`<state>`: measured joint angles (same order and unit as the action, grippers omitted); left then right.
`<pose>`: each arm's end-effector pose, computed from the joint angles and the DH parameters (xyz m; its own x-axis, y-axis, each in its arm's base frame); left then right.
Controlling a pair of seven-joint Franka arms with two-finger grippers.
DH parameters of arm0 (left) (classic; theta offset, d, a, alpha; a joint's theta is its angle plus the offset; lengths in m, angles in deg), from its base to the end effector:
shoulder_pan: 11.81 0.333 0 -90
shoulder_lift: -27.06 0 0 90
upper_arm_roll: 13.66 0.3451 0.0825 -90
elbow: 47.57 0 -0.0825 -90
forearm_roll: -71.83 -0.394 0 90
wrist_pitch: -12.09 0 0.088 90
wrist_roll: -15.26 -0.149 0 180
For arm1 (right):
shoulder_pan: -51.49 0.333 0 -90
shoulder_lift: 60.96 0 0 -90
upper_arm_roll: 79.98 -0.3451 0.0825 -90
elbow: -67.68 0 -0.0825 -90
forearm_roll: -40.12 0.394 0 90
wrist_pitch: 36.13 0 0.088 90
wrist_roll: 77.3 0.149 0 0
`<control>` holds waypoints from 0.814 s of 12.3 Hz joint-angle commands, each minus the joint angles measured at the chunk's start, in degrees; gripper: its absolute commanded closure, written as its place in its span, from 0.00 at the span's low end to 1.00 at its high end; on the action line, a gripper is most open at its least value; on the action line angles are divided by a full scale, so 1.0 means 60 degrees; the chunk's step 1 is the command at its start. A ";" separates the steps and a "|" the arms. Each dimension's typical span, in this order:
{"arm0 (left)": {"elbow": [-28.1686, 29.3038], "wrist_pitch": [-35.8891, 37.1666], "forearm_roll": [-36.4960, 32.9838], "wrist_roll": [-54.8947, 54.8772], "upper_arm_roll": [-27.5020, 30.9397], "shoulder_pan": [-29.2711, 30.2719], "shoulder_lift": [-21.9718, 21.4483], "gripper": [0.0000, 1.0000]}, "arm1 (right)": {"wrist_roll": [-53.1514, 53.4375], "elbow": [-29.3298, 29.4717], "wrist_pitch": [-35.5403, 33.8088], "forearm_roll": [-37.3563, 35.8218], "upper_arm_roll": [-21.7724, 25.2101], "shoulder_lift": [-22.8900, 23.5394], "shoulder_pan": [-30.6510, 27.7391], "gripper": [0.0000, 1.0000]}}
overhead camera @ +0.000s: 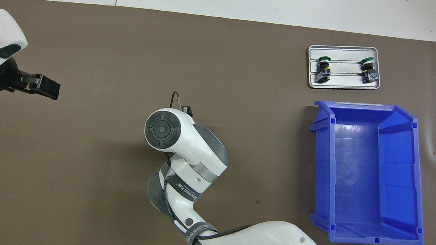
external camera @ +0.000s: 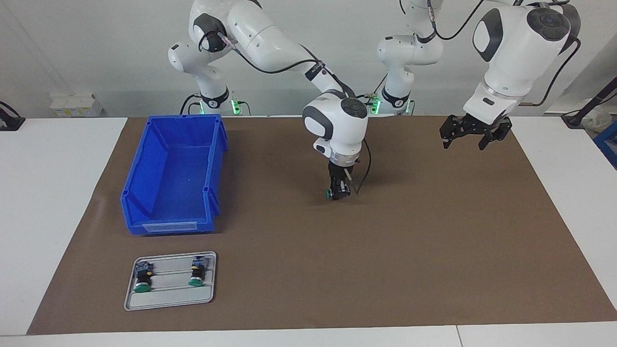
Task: Place and press button with both arms
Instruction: 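Carry the button to the table center and set it down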
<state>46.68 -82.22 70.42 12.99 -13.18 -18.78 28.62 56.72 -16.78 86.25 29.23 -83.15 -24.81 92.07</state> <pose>0.5730 -0.0617 0.5667 0.9877 -0.1541 -0.0272 -0.1547 -0.9877 -0.0237 0.5525 0.4994 0.2885 0.0790 -0.9940 0.0754 -0.9901 -0.0870 -0.1098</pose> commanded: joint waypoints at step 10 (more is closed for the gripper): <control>0.0303 -0.0028 -0.0161 0.0100 0.0008 0.0034 -0.0348 0.00 | -0.0403 -0.0645 0.0257 0.0511 -0.0073 -0.0778 -0.0595 0.06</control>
<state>46.68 -82.16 70.42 13.00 -13.08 -18.77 28.30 57.34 -18.92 87.56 31.11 -83.03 -26.69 90.29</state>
